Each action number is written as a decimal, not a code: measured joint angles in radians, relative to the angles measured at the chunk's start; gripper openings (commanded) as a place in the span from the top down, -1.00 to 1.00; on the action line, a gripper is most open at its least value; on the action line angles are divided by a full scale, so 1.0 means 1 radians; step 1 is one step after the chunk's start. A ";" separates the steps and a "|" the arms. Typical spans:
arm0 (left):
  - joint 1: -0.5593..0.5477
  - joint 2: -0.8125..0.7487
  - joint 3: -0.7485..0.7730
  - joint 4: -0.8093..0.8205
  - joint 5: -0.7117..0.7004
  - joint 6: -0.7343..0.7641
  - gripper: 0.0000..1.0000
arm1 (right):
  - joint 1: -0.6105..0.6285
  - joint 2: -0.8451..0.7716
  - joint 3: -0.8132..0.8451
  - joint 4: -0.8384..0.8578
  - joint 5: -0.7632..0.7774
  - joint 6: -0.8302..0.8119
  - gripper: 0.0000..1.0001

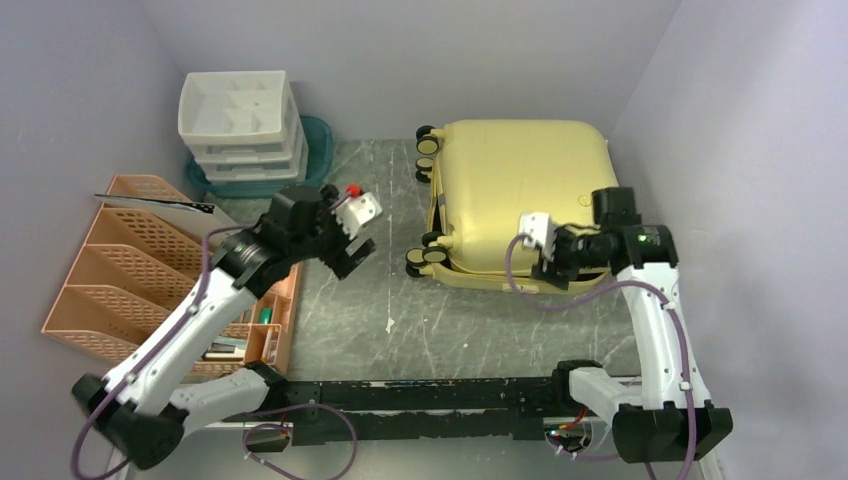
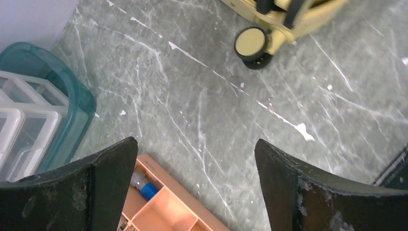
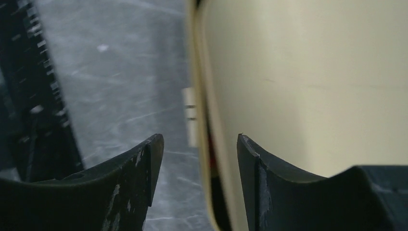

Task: Open, take out, and arrange the luggage
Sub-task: Adjust the luggage at the center of the board.

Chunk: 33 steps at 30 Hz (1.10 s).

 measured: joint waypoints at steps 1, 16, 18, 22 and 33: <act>0.001 -0.043 -0.018 -0.016 0.013 0.010 -0.93 | 0.029 -0.018 -0.049 -0.027 0.011 -0.039 -0.17; 0.080 -0.192 -0.152 -0.055 0.129 0.034 -0.93 | 0.099 -0.010 -0.452 0.222 0.367 -0.026 0.20; 0.092 -0.190 -0.151 -0.055 0.145 0.031 -0.93 | 0.100 -0.066 -0.497 0.285 0.408 -0.007 0.23; 0.112 -0.182 -0.142 -0.053 0.177 0.022 -0.93 | 0.099 -0.117 -0.555 0.359 0.454 0.031 0.23; 0.146 -0.181 -0.142 -0.037 0.196 0.017 -0.93 | 0.078 -0.029 -0.549 0.468 0.507 0.149 0.24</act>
